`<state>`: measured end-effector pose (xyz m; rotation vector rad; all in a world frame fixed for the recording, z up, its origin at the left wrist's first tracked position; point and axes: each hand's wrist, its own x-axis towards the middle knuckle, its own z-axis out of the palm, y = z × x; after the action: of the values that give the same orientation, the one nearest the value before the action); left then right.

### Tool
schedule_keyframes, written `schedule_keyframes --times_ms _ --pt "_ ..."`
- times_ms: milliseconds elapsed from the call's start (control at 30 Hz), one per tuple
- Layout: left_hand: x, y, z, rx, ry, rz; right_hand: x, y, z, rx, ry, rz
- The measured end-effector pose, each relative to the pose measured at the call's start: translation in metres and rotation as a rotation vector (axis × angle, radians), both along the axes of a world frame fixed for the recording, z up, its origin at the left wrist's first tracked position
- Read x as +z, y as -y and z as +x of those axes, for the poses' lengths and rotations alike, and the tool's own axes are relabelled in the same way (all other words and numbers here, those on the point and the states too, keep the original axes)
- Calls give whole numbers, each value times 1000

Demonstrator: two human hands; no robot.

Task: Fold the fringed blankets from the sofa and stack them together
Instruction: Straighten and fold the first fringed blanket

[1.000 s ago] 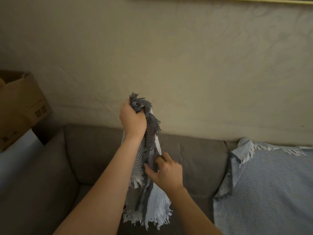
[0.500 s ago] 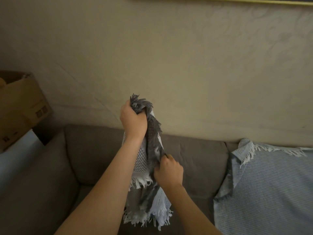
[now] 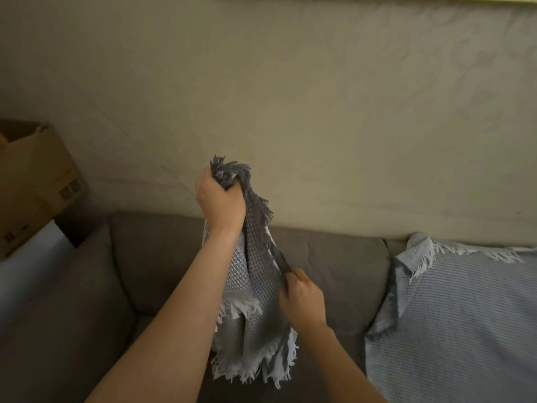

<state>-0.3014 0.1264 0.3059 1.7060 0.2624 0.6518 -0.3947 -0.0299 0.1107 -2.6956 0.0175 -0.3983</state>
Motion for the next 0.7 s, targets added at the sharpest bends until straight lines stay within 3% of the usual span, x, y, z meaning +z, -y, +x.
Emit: schedule_keyframes --times_ms 133,433,567,700 --pt "-1 0 0 16 5 -4 -5 15 -1 23 77 267" --pt "-2 0 0 12 7 -10 1 25 0 -19 26 568" --pt "-2 2 -2 -6 22 -19 -3 25 8 38 -81 566" --pt "-2 3 -2 -42 34 -36 2 22 13 131 -117 427"
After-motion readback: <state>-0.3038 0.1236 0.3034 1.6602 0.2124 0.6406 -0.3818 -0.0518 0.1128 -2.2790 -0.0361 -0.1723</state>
